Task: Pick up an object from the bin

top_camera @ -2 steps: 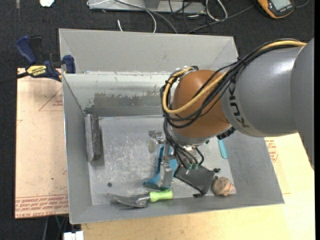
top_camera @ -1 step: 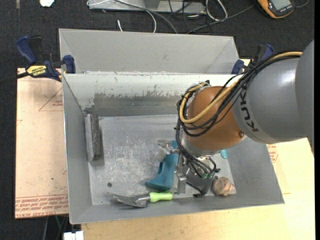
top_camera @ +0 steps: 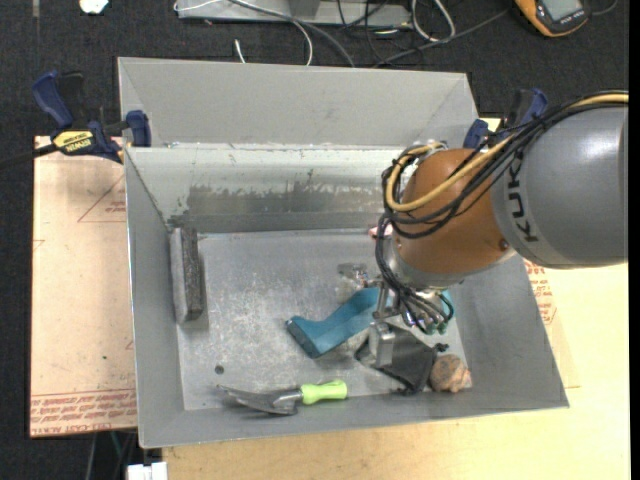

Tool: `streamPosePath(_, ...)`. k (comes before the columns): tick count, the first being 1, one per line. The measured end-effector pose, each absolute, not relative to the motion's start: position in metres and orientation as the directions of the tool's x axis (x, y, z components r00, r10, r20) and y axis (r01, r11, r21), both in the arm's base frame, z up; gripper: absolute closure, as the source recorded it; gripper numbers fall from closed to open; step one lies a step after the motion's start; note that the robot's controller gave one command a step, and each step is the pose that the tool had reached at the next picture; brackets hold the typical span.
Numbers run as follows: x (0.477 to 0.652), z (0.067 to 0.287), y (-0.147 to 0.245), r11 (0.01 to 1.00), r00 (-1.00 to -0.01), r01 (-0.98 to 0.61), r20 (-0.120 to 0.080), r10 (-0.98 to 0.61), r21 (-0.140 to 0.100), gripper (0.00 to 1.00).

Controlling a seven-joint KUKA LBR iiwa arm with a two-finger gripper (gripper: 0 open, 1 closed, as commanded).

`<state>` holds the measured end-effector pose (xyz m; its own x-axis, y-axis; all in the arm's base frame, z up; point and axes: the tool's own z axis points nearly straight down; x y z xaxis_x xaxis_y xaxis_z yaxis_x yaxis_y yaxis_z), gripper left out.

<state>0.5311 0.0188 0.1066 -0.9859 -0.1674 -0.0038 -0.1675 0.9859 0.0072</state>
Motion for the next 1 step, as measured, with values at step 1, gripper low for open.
streamPosePath(1,0.5085,0.0956,0.0220,0.931,-0.931,-0.365,-0.009,-0.365,0.002,0.00)
